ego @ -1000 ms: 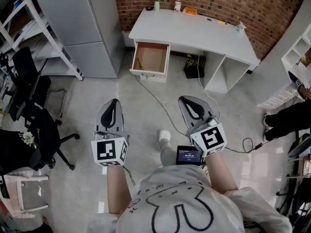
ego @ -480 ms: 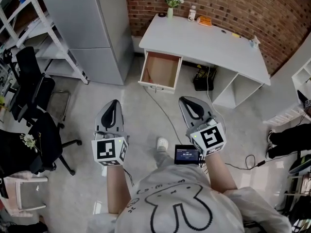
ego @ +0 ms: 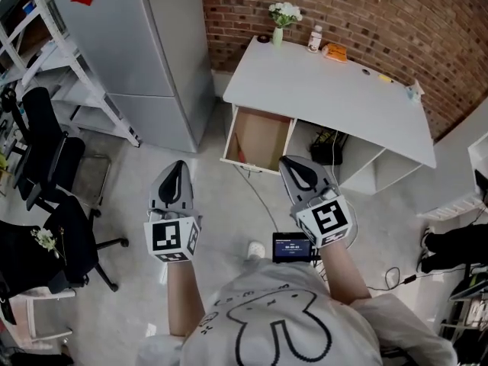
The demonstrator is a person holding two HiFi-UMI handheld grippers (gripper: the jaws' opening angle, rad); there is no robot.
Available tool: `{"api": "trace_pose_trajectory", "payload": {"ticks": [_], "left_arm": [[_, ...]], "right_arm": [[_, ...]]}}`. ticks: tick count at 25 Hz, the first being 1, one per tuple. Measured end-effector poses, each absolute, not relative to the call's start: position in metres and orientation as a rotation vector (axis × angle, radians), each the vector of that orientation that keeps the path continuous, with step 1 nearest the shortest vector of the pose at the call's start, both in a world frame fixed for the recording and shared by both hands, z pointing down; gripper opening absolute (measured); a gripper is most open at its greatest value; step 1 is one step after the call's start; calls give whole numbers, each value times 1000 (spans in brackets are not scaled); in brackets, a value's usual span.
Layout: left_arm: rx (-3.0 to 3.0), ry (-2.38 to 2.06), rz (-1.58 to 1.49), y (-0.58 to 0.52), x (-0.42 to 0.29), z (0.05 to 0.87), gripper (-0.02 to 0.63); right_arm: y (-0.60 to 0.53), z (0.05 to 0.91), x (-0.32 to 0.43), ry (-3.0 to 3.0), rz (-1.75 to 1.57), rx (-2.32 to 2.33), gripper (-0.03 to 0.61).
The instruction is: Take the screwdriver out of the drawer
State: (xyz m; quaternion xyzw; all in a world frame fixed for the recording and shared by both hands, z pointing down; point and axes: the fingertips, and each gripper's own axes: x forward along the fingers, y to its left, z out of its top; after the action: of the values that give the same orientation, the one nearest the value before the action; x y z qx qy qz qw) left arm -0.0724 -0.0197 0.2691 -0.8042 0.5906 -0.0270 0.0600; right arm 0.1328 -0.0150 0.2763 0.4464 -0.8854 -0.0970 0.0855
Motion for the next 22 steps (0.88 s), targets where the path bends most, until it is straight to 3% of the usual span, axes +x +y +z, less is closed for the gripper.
{"api": "trace_pose_trajectory", "payload": {"ticks": [22], "left_arm": [[-2498,1855,-177,-137,-102,311,12]], "right_arm": [[-137,316,118,-2610,-107,1342,23]]}}
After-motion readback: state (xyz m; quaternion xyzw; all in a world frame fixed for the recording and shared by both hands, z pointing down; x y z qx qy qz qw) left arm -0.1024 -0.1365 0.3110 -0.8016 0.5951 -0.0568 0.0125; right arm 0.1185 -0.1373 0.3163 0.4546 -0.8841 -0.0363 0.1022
